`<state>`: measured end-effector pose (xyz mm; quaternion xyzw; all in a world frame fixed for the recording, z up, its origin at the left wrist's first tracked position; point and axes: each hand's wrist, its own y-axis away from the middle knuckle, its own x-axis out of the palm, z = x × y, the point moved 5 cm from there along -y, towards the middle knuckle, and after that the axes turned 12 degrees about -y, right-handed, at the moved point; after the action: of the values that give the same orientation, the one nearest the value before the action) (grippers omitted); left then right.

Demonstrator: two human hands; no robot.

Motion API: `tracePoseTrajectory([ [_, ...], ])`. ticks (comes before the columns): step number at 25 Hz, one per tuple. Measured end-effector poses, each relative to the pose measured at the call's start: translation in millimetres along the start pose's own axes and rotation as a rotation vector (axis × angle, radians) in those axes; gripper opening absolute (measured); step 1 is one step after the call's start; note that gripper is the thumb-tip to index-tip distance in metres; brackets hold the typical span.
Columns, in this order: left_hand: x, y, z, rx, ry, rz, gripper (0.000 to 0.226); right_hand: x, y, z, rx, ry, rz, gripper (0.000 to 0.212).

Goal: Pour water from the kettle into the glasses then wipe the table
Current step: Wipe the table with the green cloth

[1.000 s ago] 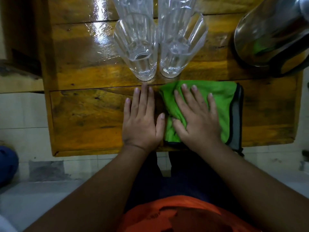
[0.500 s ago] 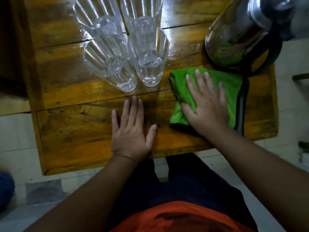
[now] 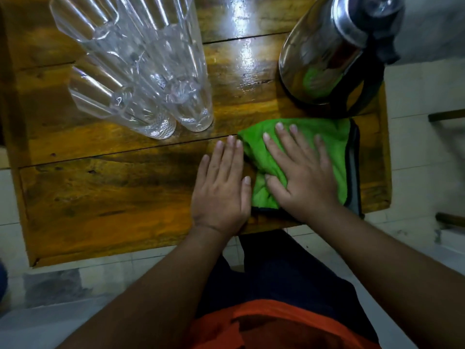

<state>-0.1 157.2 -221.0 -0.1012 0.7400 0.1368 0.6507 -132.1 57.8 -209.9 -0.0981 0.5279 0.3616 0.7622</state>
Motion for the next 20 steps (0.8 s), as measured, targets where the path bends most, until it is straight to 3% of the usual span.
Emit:
tracePoseTrajectory([
  [6, 3, 1, -2, 0.009, -0.079, 0.024, 0.066, 3, 33, -15, 0.055, 0.001, -0.019, 0.074],
  [9, 2, -1, -4, 0.002, -0.07, 0.035, 0.07, -6, 28, -29, -0.033, 0.01, 0.016, 0.076],
  [20, 2, -3, -4, -0.021, -0.121, 0.069, 0.075, -17, 20, -44, -0.091, 0.062, 0.006, 0.08],
])
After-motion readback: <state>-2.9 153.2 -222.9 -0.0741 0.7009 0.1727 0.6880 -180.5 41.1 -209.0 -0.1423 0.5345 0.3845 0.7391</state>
